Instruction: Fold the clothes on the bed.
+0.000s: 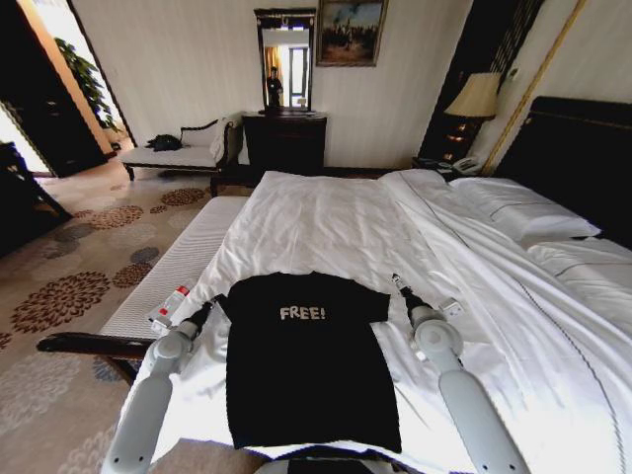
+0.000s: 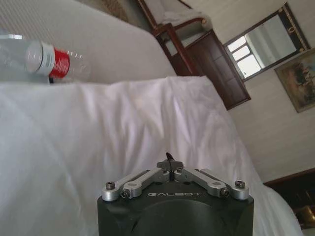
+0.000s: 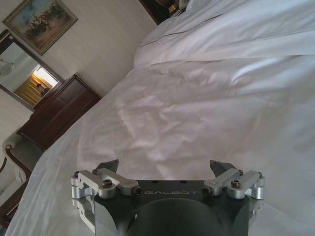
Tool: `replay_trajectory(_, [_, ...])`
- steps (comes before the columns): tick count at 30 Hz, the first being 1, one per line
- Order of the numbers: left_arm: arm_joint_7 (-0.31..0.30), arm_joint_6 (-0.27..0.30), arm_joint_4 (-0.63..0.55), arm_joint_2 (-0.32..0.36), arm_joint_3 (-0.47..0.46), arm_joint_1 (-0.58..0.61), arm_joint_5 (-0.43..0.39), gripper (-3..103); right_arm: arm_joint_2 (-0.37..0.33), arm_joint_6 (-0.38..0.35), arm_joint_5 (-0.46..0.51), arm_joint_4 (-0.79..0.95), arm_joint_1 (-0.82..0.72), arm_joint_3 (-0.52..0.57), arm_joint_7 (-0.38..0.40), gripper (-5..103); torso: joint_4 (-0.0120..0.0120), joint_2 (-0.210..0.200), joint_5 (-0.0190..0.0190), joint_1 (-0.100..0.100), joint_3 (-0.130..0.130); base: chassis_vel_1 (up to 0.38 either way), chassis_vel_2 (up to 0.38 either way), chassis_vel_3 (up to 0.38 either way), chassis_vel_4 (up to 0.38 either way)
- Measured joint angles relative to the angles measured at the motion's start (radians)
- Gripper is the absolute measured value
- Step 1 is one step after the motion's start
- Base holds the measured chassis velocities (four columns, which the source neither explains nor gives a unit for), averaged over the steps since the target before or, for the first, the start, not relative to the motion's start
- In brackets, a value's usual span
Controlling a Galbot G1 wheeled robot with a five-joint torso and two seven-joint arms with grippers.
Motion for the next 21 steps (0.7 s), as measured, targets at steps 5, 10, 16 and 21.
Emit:
replay_trajectory(5, [-0.005,0.0,-0.014,0.023,-0.017,-0.001,-0.012,0,0.004,-0.001,-0.003,0.006,-0.001,-0.001,0.005,100,0.0,0.0,0.0001,0.0,0.0,0.0,0.0,0.0,0.0])
replay_trajectory(10, [-0.008,0.0,-0.018,0.028,-0.02,0.005,-0.01,0,0.007,-0.002,-0.008,0.006,-0.002,-0.002,0.007,100,0.0,0.0,0.0,0.0,0.0,0.0,0.0,0.0,0.0])
replay_trajectory(16, [-0.013,-0.004,0.01,0.027,-0.023,0.002,0.02,0,0.005,-0.003,-0.008,0.001,-0.002,0.002,0.009,100,0.0,0.0,0.0,0.0,0.0,0.0,0.0,0.0,0.0])
replay_trajectory(21, [-0.02,-0.007,0.027,0.026,-0.032,0.004,0.027,0,-0.001,-0.004,-0.004,0.0,-0.006,0.008,0.009,100,0.0,0.0,0.0001,0.0,0.0,0.0,0.0,0.0,0.0])
